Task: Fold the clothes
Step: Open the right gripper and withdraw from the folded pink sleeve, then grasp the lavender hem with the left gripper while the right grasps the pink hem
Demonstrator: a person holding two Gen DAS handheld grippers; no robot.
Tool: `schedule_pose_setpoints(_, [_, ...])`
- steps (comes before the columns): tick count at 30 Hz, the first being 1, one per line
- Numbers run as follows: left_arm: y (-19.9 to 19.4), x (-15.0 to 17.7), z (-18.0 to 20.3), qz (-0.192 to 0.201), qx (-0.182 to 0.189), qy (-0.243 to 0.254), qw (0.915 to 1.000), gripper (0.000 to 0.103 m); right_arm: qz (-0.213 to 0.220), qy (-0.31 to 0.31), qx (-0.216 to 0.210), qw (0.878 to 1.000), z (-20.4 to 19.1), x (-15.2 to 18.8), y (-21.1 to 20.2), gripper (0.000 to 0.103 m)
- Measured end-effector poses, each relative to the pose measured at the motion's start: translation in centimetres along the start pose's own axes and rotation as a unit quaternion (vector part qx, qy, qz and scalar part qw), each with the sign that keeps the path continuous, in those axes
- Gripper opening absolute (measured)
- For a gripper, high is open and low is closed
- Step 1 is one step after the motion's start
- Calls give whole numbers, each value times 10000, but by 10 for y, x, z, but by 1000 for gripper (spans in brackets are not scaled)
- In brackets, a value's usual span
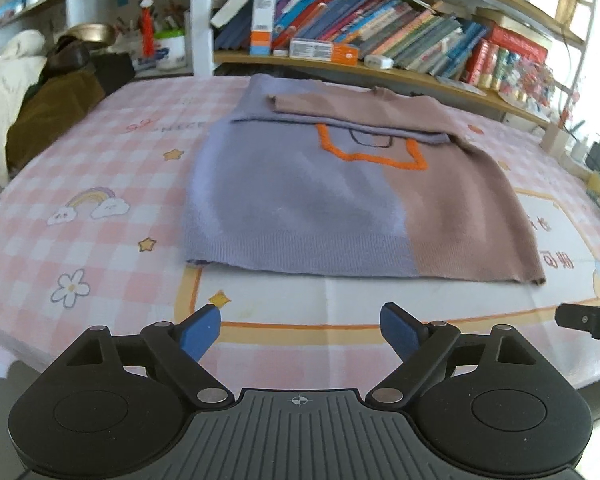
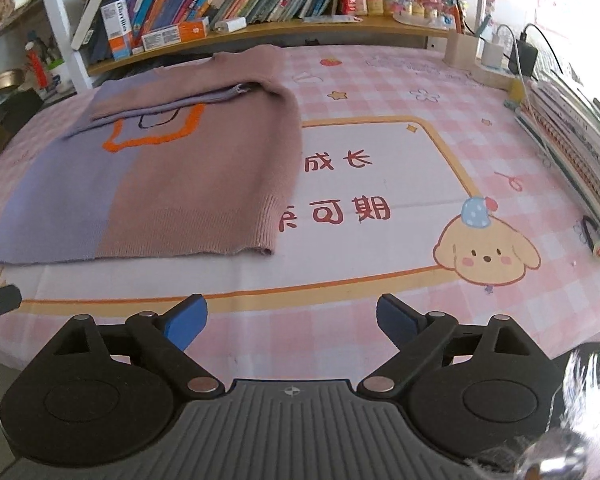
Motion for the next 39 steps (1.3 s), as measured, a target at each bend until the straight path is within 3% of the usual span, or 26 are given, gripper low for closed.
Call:
schedule_pose_setpoints(10, [11, -30, -48, 110, -225, -529, 9983, 89, 7, 400, -147, 9991, 0, -22, 11, 91])
schedule_pose_setpoints(15, [25, -41, -72, -86, -313, -887, 9955, 89, -44, 643, -157, 9978, 4, -37, 22, 89])
schedule_pose_setpoints(19, [38, -50, -82, -176, -218, -1050, 9941, 87, -98, 759, -150, 9970, 4, -49, 30, 79])
schedule_pose_setpoints(22, [45, -56, -82, -194, -123, -1027, 9944, 77, -158, 784, -138, 9967, 2, -55, 36, 63])
schedule_pose_setpoints(24, [51, -61, -82, -234, -123, -967, 9950, 61, -214, 805, -131, 9964, 0, -57, 40, 53])
schedule_pose_setpoints(27, [60, -66, -85, -272, -231, -946, 9949, 41, -243, 819, -96, 9963, -1, -61, 45, 51])
schedule_pose_setpoints(29, [63, -70, -87, -268, -229, -939, 9950, 38, -236, 820, -85, 9963, -3, -65, 48, 49])
schedule_pose_setpoints(31, [67, -73, -87, -265, -228, -909, 9952, 32, -226, 809, -109, 9964, -6, -68, 50, 39])
schedule_pose_setpoints(32, [68, -75, -86, -266, -205, -867, 9957, 21, -221, 804, -121, 9964, -7, -70, 51, 36])
schedule_pose_setpoints(33, [69, -76, -83, -284, -126, -828, 9961, 9, -216, 798, -133, 9965, -8, -72, 52, 25])
schedule_pose_setpoints(34, [70, -78, -80, -309, -28, -792, 9964, 6, -224, 797, -181, 9964, -10, -74, 53, 12])
schedule_pose_setpoints(39, [56, -93, -51, 28, 266, -128, 9996, 7, 80, 530, -675, 9963, -36, -90, 39, 10])
Point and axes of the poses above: each gripper's, at about its wrist camera, not at the fingertips, and y roughly the way its jaws point, z to its right, x to its underside, the point moved 7 cm from there along y, roughly the way its jaws point, and after that the axes turned 10 degrees about -z, right-handed, at the moved point
